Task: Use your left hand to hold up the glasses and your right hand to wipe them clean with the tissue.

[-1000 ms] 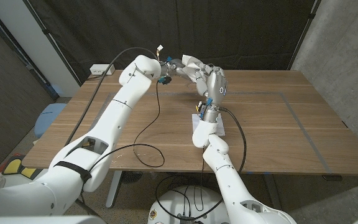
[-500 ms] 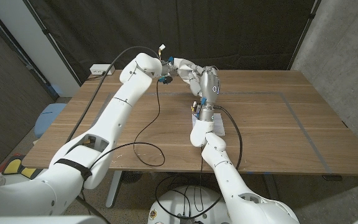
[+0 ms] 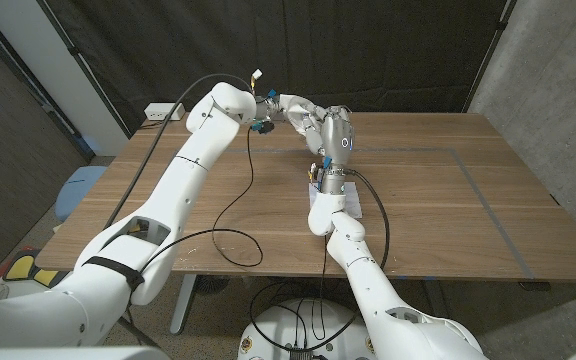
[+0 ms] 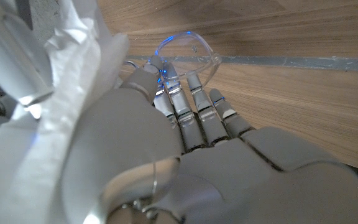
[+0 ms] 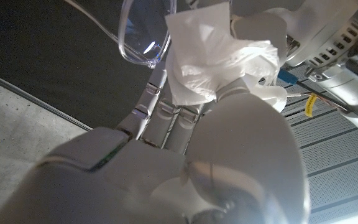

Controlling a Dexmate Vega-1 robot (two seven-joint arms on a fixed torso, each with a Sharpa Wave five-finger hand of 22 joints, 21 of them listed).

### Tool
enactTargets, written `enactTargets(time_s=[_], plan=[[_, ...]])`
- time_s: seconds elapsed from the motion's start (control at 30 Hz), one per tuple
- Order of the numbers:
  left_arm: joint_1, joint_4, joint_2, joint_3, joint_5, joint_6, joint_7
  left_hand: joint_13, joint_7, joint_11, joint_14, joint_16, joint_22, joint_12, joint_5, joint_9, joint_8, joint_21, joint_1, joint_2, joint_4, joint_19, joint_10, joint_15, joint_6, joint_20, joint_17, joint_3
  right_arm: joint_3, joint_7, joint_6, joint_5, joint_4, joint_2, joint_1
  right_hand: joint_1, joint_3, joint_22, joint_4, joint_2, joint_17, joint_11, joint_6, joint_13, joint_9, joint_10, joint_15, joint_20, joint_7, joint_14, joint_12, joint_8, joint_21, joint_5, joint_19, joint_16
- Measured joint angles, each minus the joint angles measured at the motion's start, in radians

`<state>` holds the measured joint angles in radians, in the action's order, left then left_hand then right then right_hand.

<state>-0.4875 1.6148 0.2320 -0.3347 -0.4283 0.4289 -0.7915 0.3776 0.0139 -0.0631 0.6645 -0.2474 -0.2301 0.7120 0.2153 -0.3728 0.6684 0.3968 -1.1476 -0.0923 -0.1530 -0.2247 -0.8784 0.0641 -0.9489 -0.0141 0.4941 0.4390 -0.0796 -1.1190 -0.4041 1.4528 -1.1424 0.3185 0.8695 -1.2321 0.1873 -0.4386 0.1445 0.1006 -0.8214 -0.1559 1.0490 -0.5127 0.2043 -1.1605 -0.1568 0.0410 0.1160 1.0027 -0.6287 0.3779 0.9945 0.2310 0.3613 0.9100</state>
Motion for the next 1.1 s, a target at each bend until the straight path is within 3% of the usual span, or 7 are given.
enactTargets(time_s=[0.6, 1.1], plan=[[-0.023, 0.055, 0.025, 0.012, 0.03, 0.007, -0.007, 0.001, -0.002, 0.006, 0.0, 0.0, 0.0, 0.007, 0.005, -0.003, -0.002, 0.01, 0.0, 0.0, 0.0, 0.0, -0.004, 0.0, -0.002, 0.0, 0.005, 0.0, 0.04, 0.004, 0.055, -0.001, -0.053, -0.029, 0.023, -0.009, -0.014, -0.001, -0.003, -0.01, -0.006, 0.0, 0.034, 0.008, -0.007, -0.011, 0.0, 0.002, 0.002, 0.0, 0.004, -0.002, 0.035, 0.0, -0.023, 0.0], [-0.009, 0.033, 0.027, 0.0, 0.035, 0.007, -0.007, 0.001, -0.002, 0.006, 0.0, 0.0, 0.0, 0.007, 0.004, -0.006, -0.005, 0.017, 0.0, 0.0, 0.0, 0.0, -0.003, 0.0, -0.002, 0.0, 0.009, 0.0, 0.112, 0.003, 0.034, 0.013, -0.103, 0.01, 0.032, -0.011, -0.023, 0.003, -0.001, -0.011, -0.005, -0.004, 0.05, 0.005, -0.007, -0.015, 0.0, 0.003, 0.0, 0.0, 0.011, -0.013, 0.067, 0.0, -0.032, 0.0]])
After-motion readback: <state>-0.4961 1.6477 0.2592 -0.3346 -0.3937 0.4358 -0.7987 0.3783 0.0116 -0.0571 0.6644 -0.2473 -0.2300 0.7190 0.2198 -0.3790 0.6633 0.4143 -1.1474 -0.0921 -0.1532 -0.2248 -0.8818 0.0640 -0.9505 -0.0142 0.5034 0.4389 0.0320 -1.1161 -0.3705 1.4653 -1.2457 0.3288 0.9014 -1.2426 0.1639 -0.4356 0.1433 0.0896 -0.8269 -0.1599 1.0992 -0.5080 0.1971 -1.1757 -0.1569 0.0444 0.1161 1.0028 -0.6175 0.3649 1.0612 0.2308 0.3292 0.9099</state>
